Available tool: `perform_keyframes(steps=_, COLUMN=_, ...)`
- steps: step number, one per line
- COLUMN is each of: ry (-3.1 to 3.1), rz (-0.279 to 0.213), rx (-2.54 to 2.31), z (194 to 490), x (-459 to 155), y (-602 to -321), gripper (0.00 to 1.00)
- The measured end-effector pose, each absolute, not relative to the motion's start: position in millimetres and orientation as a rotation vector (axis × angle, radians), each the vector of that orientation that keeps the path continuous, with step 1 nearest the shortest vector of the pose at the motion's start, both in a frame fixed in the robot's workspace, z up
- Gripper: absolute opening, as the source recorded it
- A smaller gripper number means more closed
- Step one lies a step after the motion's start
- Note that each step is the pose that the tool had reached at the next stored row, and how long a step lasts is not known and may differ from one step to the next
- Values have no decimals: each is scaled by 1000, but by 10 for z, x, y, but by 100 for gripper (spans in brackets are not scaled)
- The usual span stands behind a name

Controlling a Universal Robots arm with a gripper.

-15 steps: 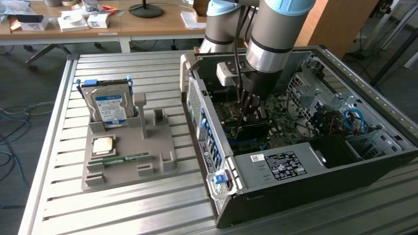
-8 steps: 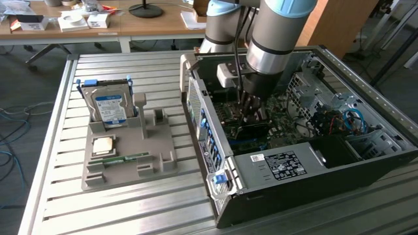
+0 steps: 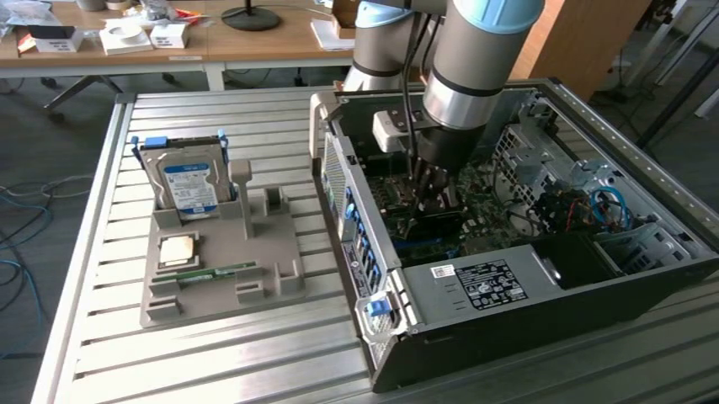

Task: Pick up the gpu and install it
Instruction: 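Press down on the gpu until it lock into place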

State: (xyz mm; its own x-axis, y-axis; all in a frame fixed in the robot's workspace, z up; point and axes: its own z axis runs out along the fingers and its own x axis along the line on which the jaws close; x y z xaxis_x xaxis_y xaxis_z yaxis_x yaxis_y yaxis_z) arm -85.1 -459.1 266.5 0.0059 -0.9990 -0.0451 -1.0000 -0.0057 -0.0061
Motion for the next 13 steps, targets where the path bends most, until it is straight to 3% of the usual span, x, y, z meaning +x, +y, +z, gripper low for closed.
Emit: perform_keyframes(steps=13, ry=2189, rz=44, rx=-2201, z=2656, x=-859, y=-4585, gripper=11)
